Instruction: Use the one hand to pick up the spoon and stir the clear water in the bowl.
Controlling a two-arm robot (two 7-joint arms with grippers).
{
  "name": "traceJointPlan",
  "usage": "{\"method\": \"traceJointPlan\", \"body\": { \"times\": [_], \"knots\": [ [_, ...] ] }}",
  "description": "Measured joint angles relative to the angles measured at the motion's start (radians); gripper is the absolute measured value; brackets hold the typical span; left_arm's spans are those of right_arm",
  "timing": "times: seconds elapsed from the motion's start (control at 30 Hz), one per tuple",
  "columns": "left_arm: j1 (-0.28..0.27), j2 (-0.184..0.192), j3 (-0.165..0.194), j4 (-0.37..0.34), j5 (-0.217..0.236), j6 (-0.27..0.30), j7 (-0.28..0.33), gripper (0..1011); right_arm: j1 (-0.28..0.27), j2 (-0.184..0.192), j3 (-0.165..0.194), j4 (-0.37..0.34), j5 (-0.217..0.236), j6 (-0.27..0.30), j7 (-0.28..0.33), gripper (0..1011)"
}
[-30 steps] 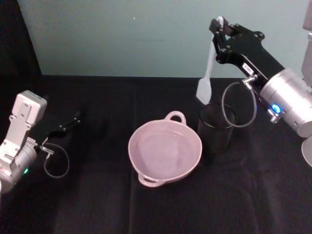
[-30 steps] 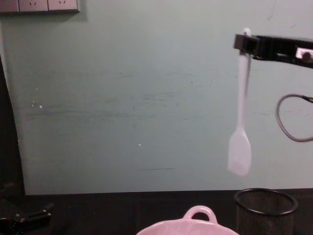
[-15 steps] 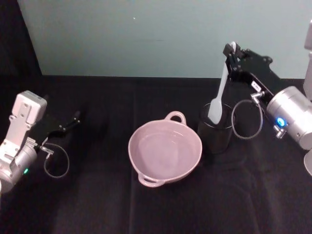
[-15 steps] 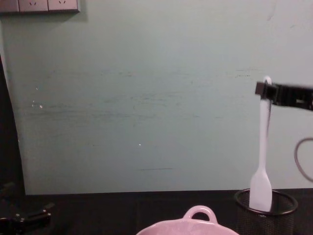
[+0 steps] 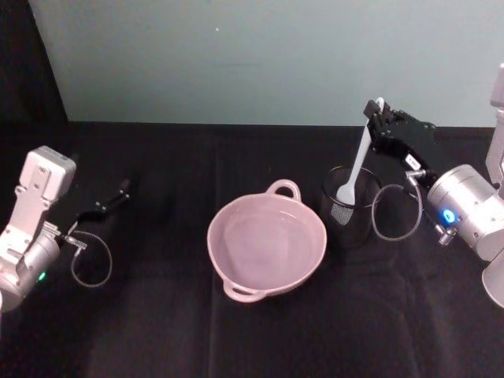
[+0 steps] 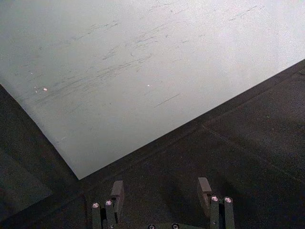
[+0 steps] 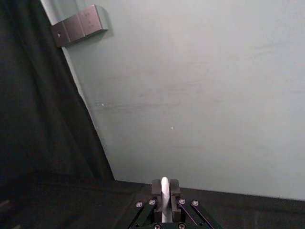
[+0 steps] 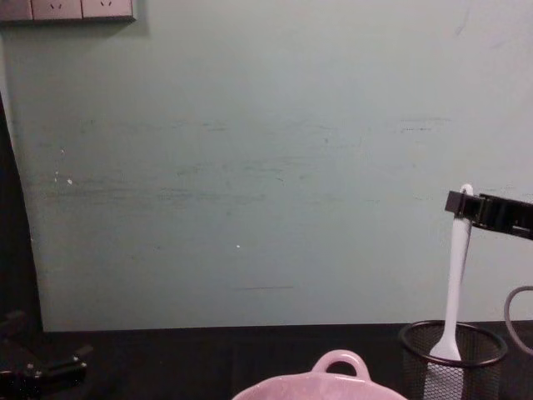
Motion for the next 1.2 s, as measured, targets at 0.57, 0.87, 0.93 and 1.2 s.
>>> {"method": "traceJointPlan", "body": {
  "times": [0.57,0.87,0.93,1.2],
  "knots": [
    [0.0,0.0,0.0,0.0,0.0,0.0,0.0,1011,0.003,-0.034,0.055,0.102,0.202,0.051,0.015,164],
    [0.0,0.0,0.0,0.0,0.0,0.0,0.0,1011,-0.005,-0.049,0.088,0.14,0.293,0.059,0.015,438],
    [0.0,0.0,0.0,0.0,0.0,0.0,0.0,1011,-0.008,-0.047,0.088,0.14,0.296,0.057,0.012,520],
    [0.0,0.0,0.0,0.0,0.0,0.0,0.0,1011,-0.032,-0.005,0.075,0.114,0.299,0.066,-0.004,760]
  ]
}}
